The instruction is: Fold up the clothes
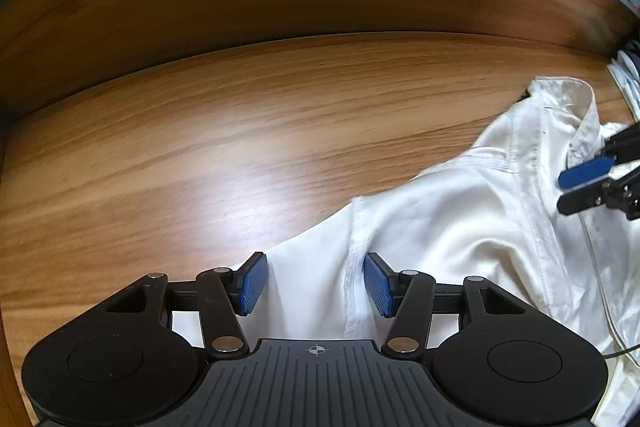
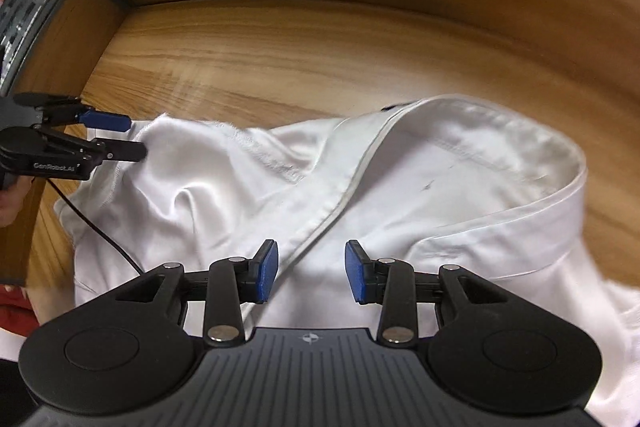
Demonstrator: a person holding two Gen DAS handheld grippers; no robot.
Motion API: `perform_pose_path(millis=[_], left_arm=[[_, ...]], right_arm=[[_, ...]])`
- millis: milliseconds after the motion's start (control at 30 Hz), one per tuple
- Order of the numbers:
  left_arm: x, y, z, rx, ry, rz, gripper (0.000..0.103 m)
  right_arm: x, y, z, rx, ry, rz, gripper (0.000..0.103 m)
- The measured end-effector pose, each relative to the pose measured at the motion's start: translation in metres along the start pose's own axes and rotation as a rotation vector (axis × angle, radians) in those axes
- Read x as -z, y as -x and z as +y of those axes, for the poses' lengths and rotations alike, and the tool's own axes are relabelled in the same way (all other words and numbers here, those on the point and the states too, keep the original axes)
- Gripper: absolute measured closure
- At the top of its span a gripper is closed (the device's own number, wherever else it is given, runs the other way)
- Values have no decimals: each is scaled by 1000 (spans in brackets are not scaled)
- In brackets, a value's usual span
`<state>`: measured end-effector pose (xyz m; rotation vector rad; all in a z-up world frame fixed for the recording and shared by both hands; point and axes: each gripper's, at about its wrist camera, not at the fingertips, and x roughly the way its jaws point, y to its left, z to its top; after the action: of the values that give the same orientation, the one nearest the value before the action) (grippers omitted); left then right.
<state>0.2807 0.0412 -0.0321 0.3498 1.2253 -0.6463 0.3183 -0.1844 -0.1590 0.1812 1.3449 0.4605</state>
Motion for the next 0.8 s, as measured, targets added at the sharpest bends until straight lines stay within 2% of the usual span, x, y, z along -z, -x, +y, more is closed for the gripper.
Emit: perform_pose_path(millis=[100, 300, 367, 400, 433, 467, 500, 600, 700, 767, 800], left_arm=[[3, 3, 10, -10, 18, -4, 46], [6, 3, 21, -3, 41, 19, 48], [11, 7, 19, 3, 43, -2, 61], [13, 10, 17, 5, 43, -14, 82], [15, 12, 16, 7, 43, -27, 91], [17, 14, 15, 9, 43, -39, 93], [19, 17, 12, -2, 35, -53, 100], [25, 22, 5, -44, 19, -78, 101], [25, 21, 3, -71, 24, -74, 95], [23, 20, 4, -67, 35, -71, 79], [22, 20, 6, -66, 47, -75, 65]], right_arm=[[1, -6, 3, 0, -30, 2, 57], [-2, -13, 14, 1, -61, -13, 56], [-5, -13, 19, 16, -54, -26, 56], [-6, -14, 22, 26, -50, -34, 56], [-9, -14, 24, 44, -38, -40, 56], [-11, -14, 27, 63, -26, -45, 56], [-12, -16, 32, 95, 2, -54, 56], [-14, -18, 40, 161, 61, -73, 57], [-14, -18, 43, 195, 86, -76, 57], [-14, -18, 45, 200, 96, -72, 57], [-13, -15, 44, 198, 98, -72, 57]])
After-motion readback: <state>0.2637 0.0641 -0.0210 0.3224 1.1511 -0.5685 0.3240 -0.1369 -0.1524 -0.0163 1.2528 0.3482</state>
